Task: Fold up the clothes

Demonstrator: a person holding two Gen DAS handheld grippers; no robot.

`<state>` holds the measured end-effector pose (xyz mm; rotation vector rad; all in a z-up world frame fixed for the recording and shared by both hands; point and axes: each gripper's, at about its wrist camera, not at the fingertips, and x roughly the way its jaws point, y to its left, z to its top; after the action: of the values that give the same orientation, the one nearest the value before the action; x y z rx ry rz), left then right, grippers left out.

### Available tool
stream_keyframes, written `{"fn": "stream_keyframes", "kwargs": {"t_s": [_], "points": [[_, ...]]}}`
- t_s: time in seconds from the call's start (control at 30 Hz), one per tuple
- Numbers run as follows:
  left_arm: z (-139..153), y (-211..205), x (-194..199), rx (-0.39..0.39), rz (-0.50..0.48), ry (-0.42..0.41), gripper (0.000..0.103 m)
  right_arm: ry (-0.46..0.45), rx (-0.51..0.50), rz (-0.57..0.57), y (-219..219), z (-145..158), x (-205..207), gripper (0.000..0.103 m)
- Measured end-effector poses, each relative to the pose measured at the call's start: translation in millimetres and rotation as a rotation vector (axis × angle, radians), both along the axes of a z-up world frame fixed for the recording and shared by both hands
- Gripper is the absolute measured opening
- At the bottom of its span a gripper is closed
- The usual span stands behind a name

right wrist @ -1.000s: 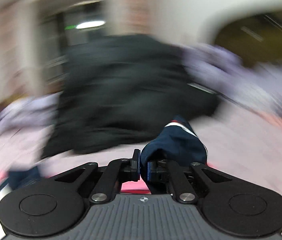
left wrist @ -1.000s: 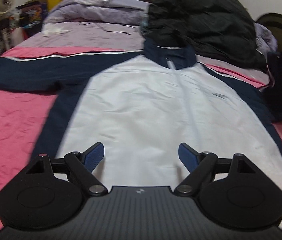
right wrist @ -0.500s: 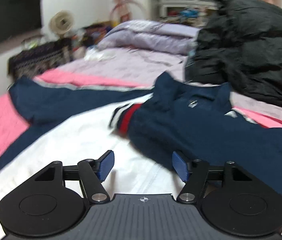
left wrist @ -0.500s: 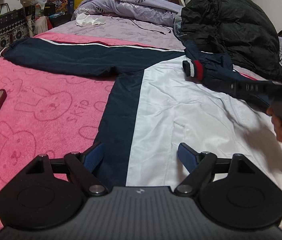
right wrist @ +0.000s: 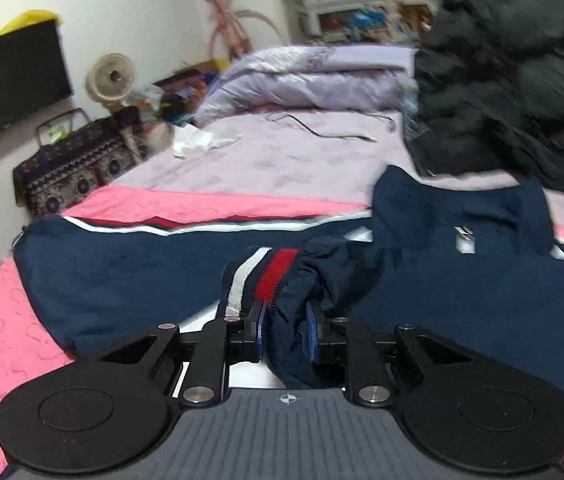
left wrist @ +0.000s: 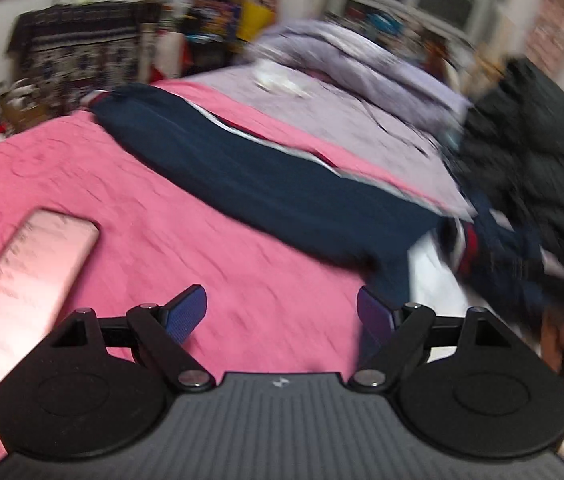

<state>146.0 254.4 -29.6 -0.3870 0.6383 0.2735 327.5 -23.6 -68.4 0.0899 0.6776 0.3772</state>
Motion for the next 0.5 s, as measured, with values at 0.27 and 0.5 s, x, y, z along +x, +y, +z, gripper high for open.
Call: {"fn": "stream_keyframes", "kwargs": {"t_s": [0.27,0.5], "points": [[0,5,29,-0.008,0.003,-0.033,0.083,0.035,0.077,0.086,13,-2,-10,0.063],[3,-104,93,0.034,-0.304,-0.137,0.083,-0.049,0.136,-0.002,-71,22,-71,0.067]]}}
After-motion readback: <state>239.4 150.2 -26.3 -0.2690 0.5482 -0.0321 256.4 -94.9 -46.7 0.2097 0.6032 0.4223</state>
